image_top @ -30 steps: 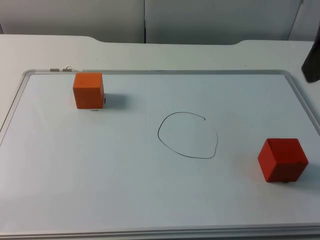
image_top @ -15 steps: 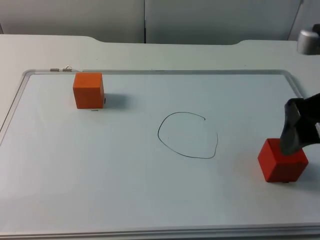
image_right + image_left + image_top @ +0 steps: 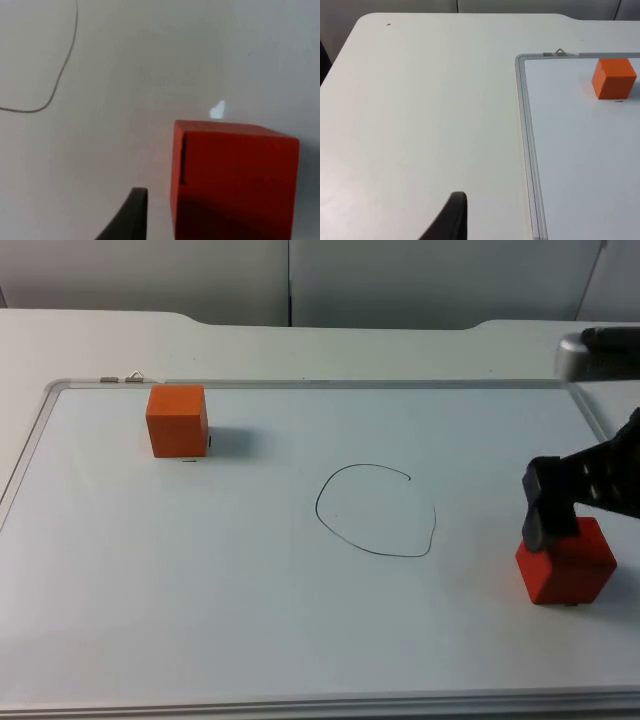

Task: Pick up one cube with the left hand and another cube with the right hand. First place the cube in the right hand at the target position, then stack the cube in the left hand on top.

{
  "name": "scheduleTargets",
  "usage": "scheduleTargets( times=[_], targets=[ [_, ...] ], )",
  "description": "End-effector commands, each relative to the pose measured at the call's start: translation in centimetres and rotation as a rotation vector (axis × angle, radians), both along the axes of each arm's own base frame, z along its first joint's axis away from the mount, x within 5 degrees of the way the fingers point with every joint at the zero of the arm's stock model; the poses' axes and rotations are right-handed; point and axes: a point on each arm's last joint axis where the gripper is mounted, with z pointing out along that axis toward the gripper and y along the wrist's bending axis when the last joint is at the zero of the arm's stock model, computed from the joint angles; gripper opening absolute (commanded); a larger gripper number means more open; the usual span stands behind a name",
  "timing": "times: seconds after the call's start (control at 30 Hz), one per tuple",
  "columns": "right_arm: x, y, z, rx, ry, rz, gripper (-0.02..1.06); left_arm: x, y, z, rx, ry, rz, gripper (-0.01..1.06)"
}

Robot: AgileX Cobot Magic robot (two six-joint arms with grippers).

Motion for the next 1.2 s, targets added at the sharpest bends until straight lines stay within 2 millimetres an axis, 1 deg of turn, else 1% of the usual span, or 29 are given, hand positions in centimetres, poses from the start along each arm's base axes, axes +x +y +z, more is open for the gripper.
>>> scheduleTargets(
  times=[0.0, 0.1, 0.33, 0.4, 0.43, 0.47, 0.5, 0.57, 0.6, 0.63, 0.73, 0.77, 0.83, 0.87, 0.9, 0.93, 1.0, 1.07, 1.1, 1.17],
  targets=[
    [0.3, 0.4, -0.4, 0.004, -0.007, 0.009, 1.02, 0.0, 0.0, 0.0, -0.007, -0.011, -0.006, 1.05],
    [0.8, 0.7, -1.5, 0.024, -0.019, 0.018, 1.00, 0.0, 0.0, 0.0, -0.007, -0.011, -0.006, 1.05],
    [1.1, 0.9, -2.3, 0.031, -0.016, 0.017, 0.94, 0.0, 0.0, 0.0, -0.007, -0.011, -0.006, 1.05],
    [1.2, 1.0, -2.6, 0.037, -0.024, 0.022, 0.89, 0.0, 0.0, 0.0, -0.007, -0.011, -0.006, 1.05],
    [1.2, 1.0, -2.6, 0.037, -0.024, 0.022, 0.89, 0.0, 0.0, 0.0, -0.007, -0.011, -0.006, 1.05],
    [1.3, 1.1, -2.7, 0.041, -0.025, 0.021, 0.86, 0.0, 0.0, 0.0, -0.007, -0.011, -0.006, 1.05],
    [1.3, 1.1, -2.7, 0.042, -0.025, 0.021, 0.80, 0.0, 0.0, 0.0, -0.007, -0.011, -0.006, 1.05],
    [1.3, 1.1, -2.9, 0.041, -0.019, 0.017, 0.62, 0.0, 0.0, 0.0, -0.007, -0.011, -0.006, 1.05],
    [1.3, 1.1, -2.9, 0.041, -0.019, 0.017, 0.62, 0.0, 0.0, 0.0, -0.007, -0.011, -0.006, 1.05],
    [1.3, 1.1, -3.0, 0.042, -0.017, 0.009, 0.54, 0.0, 0.0, 0.0, -0.007, -0.011, -0.006, 1.05],
    [1.4, 1.1, -2.9, 0.039, -0.018, 0.005, 0.25, 0.0, 0.0, 0.0, -0.007, -0.011, -0.006, 1.05],
    [1.4, 1.1, -2.9, 0.039, -0.018, 0.005, 0.25, 0.0, 0.0, 0.0, -0.007, -0.011, -0.006, 1.05],
    [1.6, 1.1, -2.6, 0.026, -0.017, 0.021, 0.02, 0.0, 0.0, 0.0, -0.007, -0.011, -0.006, 1.05],
    [1.7, 1.2, -2.1, 0.020, -0.021, 0.033, 0.00, 0.0, 0.0, 0.0, -0.007, -0.011, -0.006, 1.05],
    [2.0, 1.2, -1.2, 0.019, -0.034, 0.039, 0.00, 0.0, 0.0, 0.0, -0.007, -0.011, -0.006, 1.05],
    [2.0, 1.2, -1.2, 0.019, -0.034, 0.039, 0.00, 0.0, 0.0, 0.0, -0.007, -0.011, -0.006, 1.05],
    [2.2, 1.2, 0.5, 0.004, -0.056, 0.077, 0.00, 0.0, 0.0, 0.0, -0.007, -0.011, -0.006, 1.05],
    [2.4, 1.2, 3.1, 0.004, -0.108, 0.102, 0.00, 0.0, 0.0, 0.0, -0.007, -0.011, -0.006, 1.05],
    [2.4, 1.2, 3.1, 0.004, -0.108, 0.102, 0.00, 0.0, 0.0, 0.0, -0.007, -0.011, -0.006, 1.05],
    [2.0, 1.0, 6.6, 0.017, -0.192, 0.124, 0.00, 0.0, 0.0, 0.0, -0.007, -0.011, -0.006, 1.05]
  ],
)
